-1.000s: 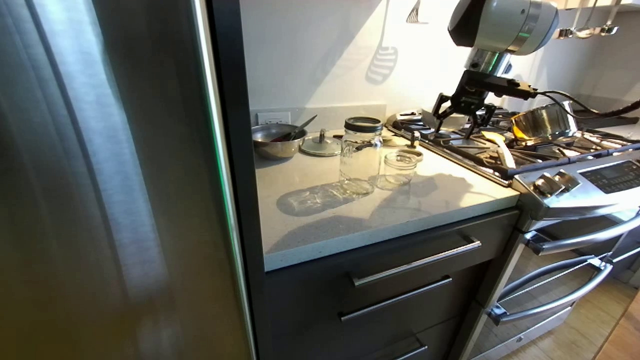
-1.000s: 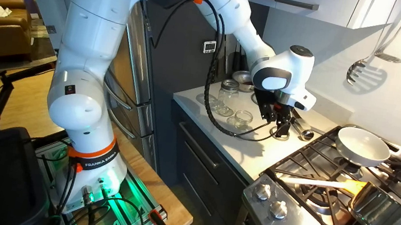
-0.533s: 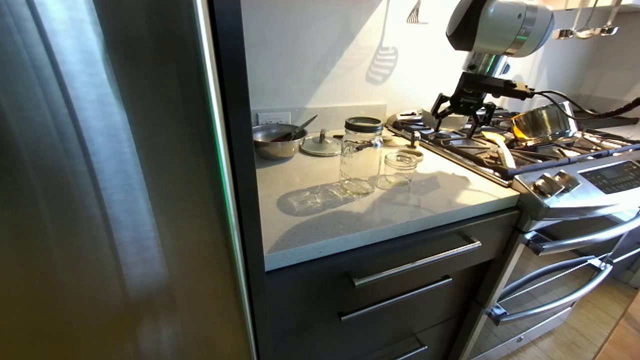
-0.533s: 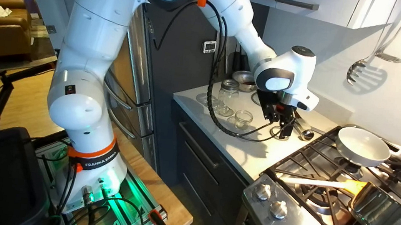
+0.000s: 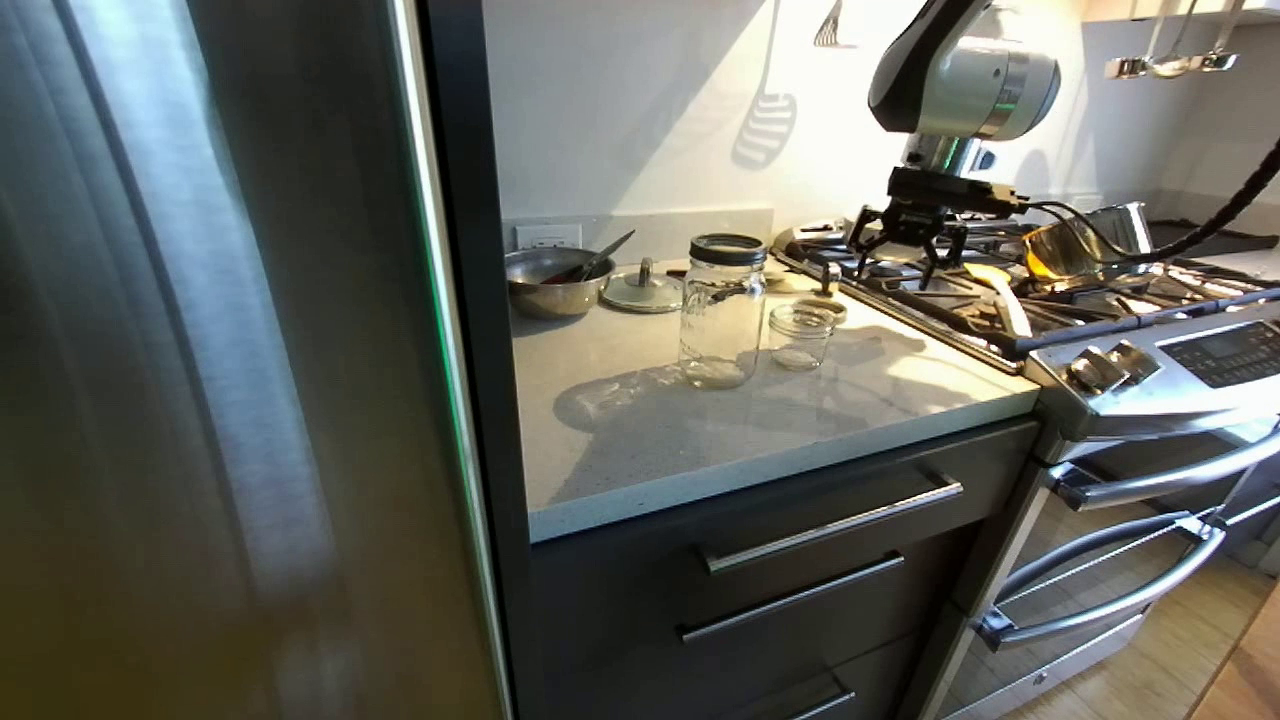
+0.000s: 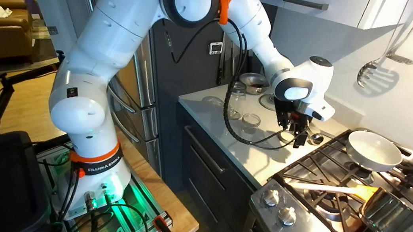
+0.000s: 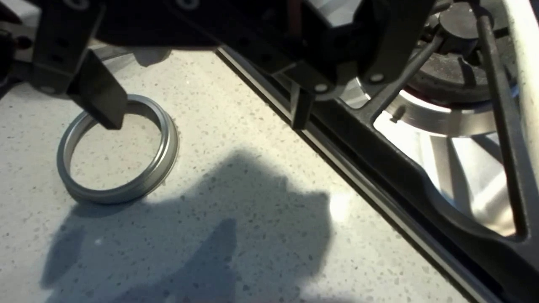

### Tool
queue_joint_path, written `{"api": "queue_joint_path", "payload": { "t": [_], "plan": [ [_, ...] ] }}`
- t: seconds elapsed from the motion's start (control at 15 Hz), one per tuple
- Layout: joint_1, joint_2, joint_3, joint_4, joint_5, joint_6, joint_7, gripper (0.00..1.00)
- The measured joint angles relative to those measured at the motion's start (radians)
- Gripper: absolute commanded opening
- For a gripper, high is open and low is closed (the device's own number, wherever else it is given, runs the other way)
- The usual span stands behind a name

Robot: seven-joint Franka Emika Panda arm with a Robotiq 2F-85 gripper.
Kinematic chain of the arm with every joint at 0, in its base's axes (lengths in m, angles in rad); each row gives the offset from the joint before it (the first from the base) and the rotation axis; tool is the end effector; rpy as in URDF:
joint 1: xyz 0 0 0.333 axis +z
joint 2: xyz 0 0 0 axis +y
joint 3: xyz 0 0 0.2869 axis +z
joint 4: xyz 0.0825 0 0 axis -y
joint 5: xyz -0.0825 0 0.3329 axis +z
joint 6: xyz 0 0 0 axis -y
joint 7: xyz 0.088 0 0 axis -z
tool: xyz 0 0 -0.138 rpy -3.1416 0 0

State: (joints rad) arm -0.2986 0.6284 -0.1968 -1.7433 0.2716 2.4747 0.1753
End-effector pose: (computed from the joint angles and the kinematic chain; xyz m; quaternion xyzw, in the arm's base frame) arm 0.5604 -0.2872 0.2133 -0.9127 0.4026 -0.0653 0.0235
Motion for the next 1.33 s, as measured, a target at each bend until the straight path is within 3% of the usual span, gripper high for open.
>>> {"api": "queue_joint_path", "payload": {
  "t": [0.27,0.53,0.67,0.73,0.87,1.07,1.33],
  "plan": [
    [0.005,0.087,0.000,0.097,-0.013,-0.055,0.048,1.00],
    [0.009,0.154,0.000,0.187,-0.020,-0.093,0.073,0.91],
    [0.011,0.184,0.000,0.229,-0.020,-0.110,0.081,0.82],
    [0.012,0.196,0.001,0.249,-0.020,-0.119,0.081,0.62],
    [0.014,0.218,0.002,0.286,-0.020,-0.132,0.084,0.57],
    [0.018,0.245,0.002,0.331,-0.021,-0.155,0.087,0.31],
    [0.018,0.273,0.002,0.370,-0.025,-0.171,0.092,0.18]
  ]
}}
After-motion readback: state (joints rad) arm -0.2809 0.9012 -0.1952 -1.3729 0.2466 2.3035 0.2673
